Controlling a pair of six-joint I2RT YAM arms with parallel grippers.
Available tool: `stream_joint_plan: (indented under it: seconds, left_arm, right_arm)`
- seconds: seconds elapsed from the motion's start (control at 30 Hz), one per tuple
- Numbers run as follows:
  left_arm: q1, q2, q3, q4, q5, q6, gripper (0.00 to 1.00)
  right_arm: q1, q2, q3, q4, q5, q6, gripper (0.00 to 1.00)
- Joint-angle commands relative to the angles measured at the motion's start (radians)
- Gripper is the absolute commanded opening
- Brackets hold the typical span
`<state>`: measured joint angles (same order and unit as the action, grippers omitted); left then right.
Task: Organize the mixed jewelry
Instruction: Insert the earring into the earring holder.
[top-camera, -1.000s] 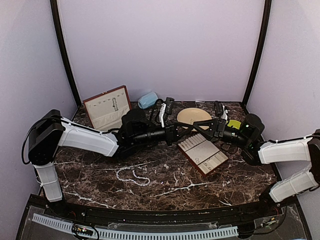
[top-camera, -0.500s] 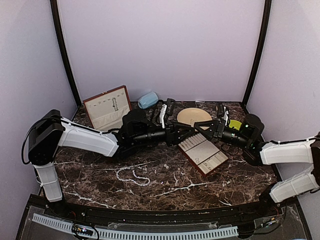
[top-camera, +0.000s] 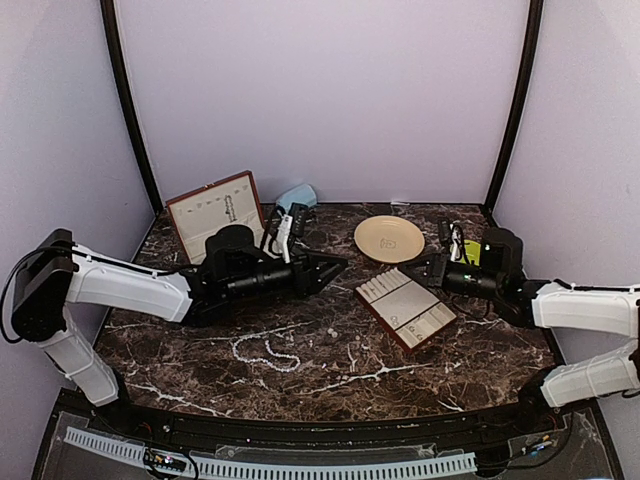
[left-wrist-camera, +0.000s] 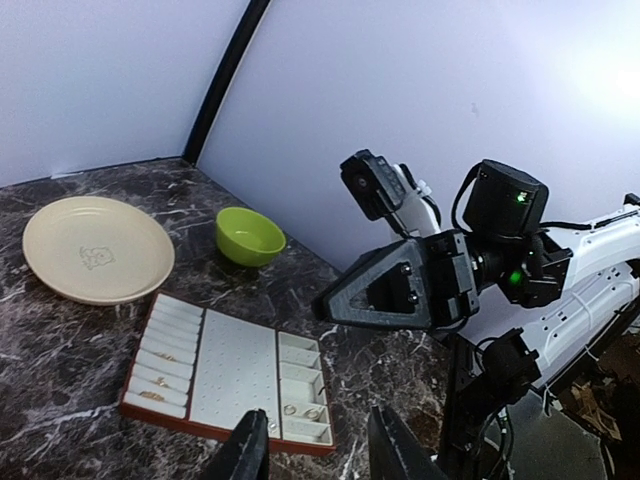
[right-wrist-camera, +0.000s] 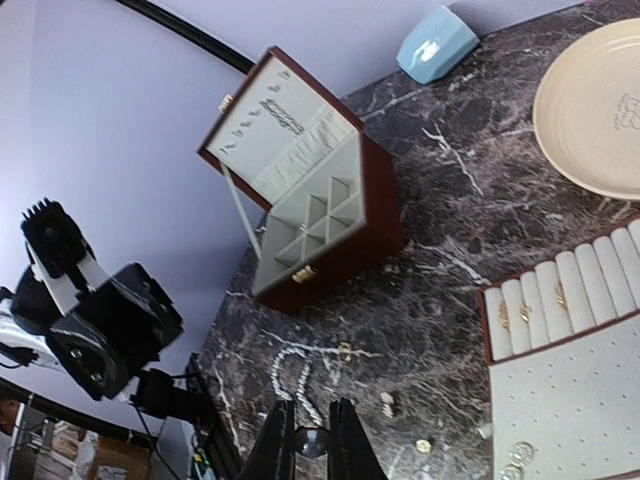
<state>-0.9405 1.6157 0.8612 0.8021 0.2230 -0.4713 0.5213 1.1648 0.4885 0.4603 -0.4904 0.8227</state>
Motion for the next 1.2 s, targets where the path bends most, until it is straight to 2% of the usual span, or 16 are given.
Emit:
stream_joint_plan:
  seconds: [0.0,0.43,0.83,1.17]
  left_arm:
    - [0.04,-0.088,-0.06,-0.107,-0.053,0.028,0.37]
    - [0.073,-0.194,-0.135,-0.216,-0.127,0.05,0.35]
    - [0.118,-0.21,-0.128,-0.363,-0.179,0.045,0.34]
    - [0.133,-0.205,-0.129,-0.396,-0.196,0.042,0.34]
  right_arm:
    - [-0.006,-0.009,0.044,-0.217,0.087,-0.167,0.05]
    - [-0.005,0.082,0.042,-0.319,0.134,-0.221,0.05]
    - [-0.003,0.192,0.064,-0.336,0.156,-0.249,0.05]
    - [0.006,0.251,0.114,-0.386,0.199,-0.267,0.05]
